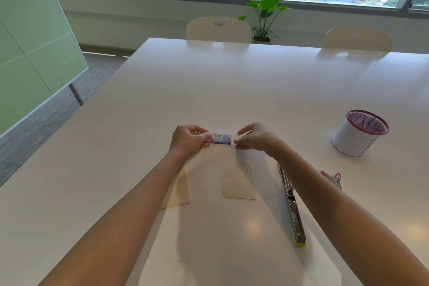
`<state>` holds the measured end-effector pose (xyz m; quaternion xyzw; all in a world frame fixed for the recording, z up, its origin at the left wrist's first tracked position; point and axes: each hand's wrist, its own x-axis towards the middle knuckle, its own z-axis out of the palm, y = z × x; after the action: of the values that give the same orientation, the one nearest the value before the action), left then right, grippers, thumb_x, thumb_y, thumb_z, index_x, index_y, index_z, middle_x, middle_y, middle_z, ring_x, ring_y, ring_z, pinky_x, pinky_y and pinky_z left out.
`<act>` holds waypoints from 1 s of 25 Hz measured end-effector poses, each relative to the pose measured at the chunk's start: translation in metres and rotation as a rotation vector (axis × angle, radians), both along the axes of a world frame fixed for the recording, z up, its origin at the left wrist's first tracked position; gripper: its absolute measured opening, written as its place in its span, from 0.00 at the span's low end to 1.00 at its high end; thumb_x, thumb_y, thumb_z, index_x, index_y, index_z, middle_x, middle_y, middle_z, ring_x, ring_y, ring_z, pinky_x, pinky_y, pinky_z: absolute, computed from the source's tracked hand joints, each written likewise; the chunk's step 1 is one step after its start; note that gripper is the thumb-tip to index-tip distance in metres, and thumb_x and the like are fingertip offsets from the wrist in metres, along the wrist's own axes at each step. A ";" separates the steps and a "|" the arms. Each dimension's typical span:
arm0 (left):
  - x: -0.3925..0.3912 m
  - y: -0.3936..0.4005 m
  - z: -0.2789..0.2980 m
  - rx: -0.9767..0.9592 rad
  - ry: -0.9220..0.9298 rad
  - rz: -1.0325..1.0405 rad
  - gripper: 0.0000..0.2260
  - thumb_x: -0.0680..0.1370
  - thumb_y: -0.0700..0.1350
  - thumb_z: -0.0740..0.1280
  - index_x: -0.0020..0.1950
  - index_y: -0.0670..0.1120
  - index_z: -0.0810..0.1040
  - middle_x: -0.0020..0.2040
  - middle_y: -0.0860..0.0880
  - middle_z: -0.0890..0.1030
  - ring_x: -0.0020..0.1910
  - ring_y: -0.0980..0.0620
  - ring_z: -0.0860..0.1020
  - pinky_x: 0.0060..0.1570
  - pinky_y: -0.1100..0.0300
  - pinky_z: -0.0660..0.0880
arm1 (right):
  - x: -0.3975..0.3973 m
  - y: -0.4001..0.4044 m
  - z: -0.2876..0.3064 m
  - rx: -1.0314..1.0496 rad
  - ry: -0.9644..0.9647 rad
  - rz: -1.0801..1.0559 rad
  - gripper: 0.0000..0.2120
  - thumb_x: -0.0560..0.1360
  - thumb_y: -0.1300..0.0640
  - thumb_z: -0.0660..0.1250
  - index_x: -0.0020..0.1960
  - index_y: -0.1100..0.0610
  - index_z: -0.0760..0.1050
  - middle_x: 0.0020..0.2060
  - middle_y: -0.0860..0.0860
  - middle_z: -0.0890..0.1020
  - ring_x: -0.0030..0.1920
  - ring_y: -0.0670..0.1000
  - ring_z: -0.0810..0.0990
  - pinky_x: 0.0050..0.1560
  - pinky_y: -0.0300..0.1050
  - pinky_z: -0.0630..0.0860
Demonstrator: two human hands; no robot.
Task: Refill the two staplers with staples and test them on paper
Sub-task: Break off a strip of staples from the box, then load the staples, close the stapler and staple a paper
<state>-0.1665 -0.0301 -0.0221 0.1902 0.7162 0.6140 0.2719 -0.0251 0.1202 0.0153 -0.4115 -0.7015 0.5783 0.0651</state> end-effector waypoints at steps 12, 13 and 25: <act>-0.001 0.000 -0.001 0.049 -0.041 0.054 0.03 0.76 0.38 0.71 0.47 0.38 0.83 0.42 0.41 0.87 0.44 0.48 0.87 0.49 0.59 0.82 | 0.090 0.025 0.021 0.520 -0.634 0.095 0.25 0.74 0.35 0.66 0.47 0.58 0.80 0.43 0.54 0.79 0.47 0.56 0.78 0.48 0.45 0.74; 0.000 -0.001 -0.001 0.037 -0.019 0.053 0.03 0.76 0.39 0.71 0.47 0.39 0.83 0.42 0.42 0.87 0.44 0.49 0.87 0.50 0.59 0.82 | 0.094 0.019 0.020 0.586 -0.724 0.101 0.27 0.72 0.32 0.67 0.48 0.58 0.79 0.45 0.55 0.79 0.50 0.57 0.78 0.50 0.46 0.74; 0.016 0.006 0.014 -0.183 0.227 0.058 0.05 0.77 0.41 0.69 0.50 0.44 0.83 0.47 0.46 0.86 0.48 0.51 0.85 0.57 0.54 0.80 | 0.112 0.002 0.013 0.570 -0.716 0.208 0.18 0.79 0.47 0.60 0.36 0.57 0.67 0.33 0.52 0.71 0.37 0.53 0.71 0.31 0.43 0.63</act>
<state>-0.1503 -0.0240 -0.0079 0.2121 0.8005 0.5282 0.1875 0.0865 0.1221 0.0285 -0.4785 -0.8481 0.1876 -0.1289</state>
